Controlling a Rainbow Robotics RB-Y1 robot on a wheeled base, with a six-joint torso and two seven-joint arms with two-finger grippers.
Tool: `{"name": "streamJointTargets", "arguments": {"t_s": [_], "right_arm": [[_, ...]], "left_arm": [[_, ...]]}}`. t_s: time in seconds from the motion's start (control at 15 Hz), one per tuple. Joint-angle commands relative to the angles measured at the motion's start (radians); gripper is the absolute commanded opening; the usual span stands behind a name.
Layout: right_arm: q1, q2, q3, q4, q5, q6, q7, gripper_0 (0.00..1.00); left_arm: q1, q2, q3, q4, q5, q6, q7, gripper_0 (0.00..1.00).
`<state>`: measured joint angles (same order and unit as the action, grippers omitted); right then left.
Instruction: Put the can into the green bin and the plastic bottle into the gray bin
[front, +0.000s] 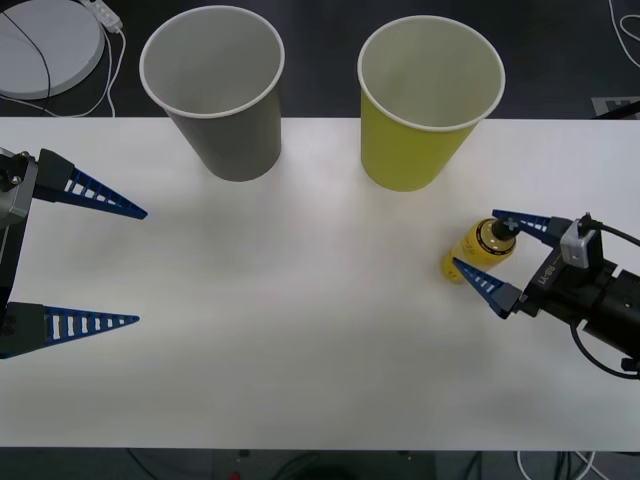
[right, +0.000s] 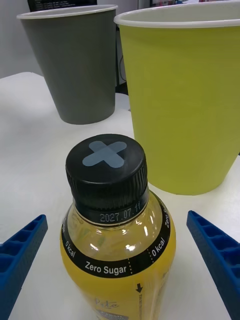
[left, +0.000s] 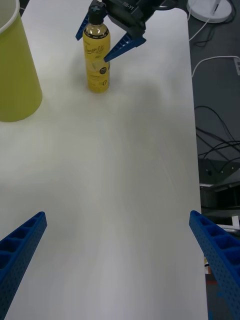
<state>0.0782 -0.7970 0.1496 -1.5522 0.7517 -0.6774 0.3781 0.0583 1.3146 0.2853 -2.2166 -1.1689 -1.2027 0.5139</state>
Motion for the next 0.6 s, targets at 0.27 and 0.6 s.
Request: {"name": "streamJointTargets", "arguments": {"t_s": [0.27,0.6], "right_arm": [[0.000,0.001,-0.001,0.000,0.000,-0.007,-0.015,0.00],[0.002,-0.002,-0.012,0.000,0.000,-0.030,-0.019,0.00]], "left_arm": [[0.000,0.000,0.000,0.000,0.000,0.000,0.000,1.00],[0.000,0.000,0.000,0.000,0.000,0.000,0.000,1.00]]}}
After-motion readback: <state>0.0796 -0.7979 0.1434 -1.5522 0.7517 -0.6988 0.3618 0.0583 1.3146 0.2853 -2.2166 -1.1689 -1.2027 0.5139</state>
